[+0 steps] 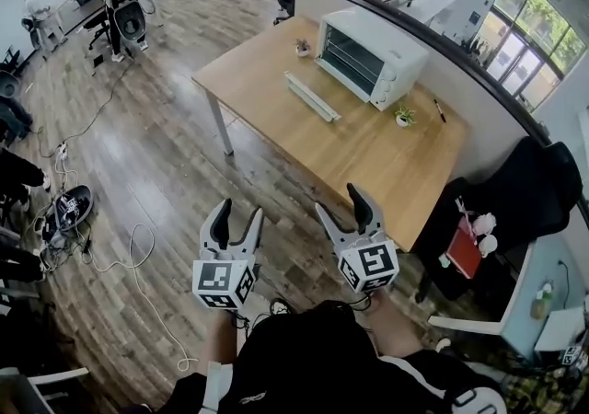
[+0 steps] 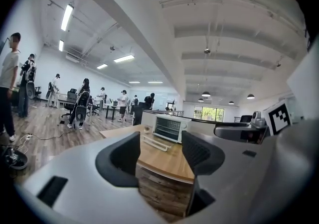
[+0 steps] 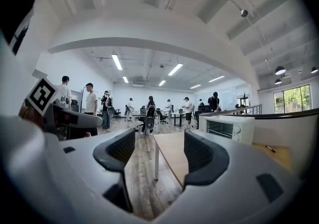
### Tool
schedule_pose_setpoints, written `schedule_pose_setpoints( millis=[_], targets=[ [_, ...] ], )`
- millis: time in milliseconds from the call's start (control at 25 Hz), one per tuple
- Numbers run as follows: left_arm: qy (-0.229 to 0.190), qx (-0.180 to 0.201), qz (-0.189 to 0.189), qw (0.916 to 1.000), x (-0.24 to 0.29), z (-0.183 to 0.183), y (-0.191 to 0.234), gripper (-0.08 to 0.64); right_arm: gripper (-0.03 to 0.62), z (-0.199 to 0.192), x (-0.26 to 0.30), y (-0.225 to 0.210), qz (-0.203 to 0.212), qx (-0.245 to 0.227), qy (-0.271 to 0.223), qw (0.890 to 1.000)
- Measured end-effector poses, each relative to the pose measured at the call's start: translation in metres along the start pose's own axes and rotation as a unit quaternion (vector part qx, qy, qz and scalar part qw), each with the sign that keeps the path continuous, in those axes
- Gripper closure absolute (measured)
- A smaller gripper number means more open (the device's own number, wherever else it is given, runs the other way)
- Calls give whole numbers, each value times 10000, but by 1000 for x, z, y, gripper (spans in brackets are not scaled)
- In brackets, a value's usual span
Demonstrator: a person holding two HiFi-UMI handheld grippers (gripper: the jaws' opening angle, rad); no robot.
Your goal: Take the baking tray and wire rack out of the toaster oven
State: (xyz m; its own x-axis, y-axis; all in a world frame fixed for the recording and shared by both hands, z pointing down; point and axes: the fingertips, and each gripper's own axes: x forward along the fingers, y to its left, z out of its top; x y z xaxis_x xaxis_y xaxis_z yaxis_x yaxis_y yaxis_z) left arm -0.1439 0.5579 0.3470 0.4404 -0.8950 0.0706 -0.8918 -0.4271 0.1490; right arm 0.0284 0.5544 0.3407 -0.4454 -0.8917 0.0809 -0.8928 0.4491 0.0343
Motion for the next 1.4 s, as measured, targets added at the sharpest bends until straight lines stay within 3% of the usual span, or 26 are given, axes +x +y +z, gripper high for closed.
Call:
schedule_pose_setpoints(
  millis=[360, 680, 840, 1120, 1280, 1400],
  targets=[
    [-185, -146, 119, 9997, 39, 13, 50, 314, 272, -7, 60, -12, 14, 50, 84, 10000],
    [-111, -98, 54, 9999, 144, 29, 89, 314, 268, 2, 169, -67, 104, 310, 8, 9995],
    [14, -250, 0, 9997, 208, 29, 104, 314, 267, -5, 215, -100, 110, 407, 147, 9990],
    [512, -513, -474, 9962, 321, 6, 98, 314, 267, -41, 263, -188, -334, 1019, 517, 9929],
    [472, -897, -724, 9922, 373, 7, 93, 314, 268, -51, 280, -234, -579, 1251, 568, 9888],
    [580, -937, -962, 9892, 406, 4, 82, 314, 268, -56, 287, -269, -849, 1471, 577, 9838]
  ],
)
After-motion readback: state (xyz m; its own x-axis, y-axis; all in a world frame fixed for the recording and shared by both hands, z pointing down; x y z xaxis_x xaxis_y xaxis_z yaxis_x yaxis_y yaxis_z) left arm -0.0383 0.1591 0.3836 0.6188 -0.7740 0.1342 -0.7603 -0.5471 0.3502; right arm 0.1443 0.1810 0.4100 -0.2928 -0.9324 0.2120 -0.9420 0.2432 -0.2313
